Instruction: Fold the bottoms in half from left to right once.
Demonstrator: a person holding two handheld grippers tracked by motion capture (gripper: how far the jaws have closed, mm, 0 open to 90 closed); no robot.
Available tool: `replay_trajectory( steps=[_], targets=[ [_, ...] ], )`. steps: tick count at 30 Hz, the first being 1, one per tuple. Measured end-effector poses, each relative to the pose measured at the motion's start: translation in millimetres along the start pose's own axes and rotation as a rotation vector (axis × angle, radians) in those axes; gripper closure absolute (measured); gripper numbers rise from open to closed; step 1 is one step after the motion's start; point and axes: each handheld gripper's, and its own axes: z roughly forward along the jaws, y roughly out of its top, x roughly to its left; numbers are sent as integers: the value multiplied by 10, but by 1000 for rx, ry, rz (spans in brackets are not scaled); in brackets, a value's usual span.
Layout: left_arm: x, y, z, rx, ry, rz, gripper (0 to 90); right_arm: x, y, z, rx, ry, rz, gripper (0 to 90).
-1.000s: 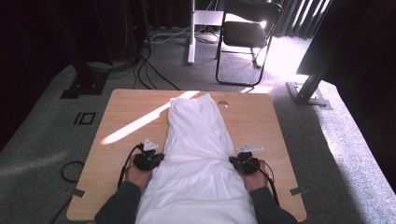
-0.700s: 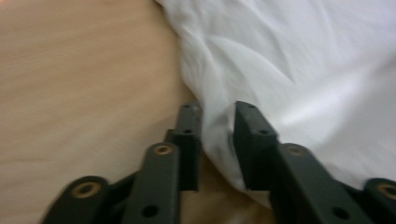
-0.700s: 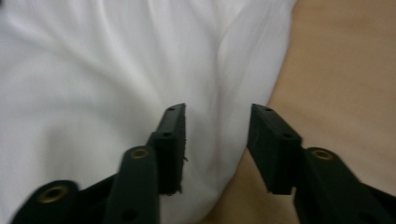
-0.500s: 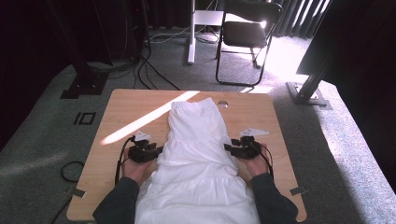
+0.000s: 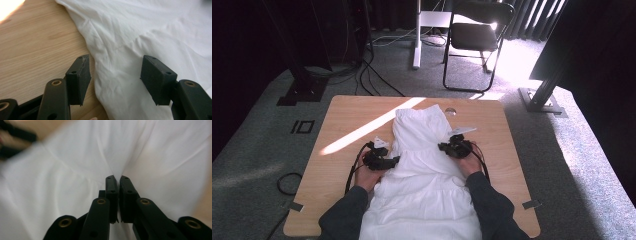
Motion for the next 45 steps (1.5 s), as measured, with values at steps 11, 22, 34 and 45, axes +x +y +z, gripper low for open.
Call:
replay_trajectory(
  steps=[11, 22, 34, 45],
  targets=[
    [9, 203, 23, 0, 11, 14, 391, -377, -411, -124, 80, -243, 90, 839],
    [7, 463, 602, 77, -3, 22, 422, -477, -526, -43, 55, -196, 186, 845],
    [-249, -180, 0, 57, -86, 50, 863, 6, -808, -323, 95, -120, 123, 849],
    [-340, -432, -218, 34, -79, 107, 853, 143, -566, -586, 41, -129, 26, 712]
  ],
)
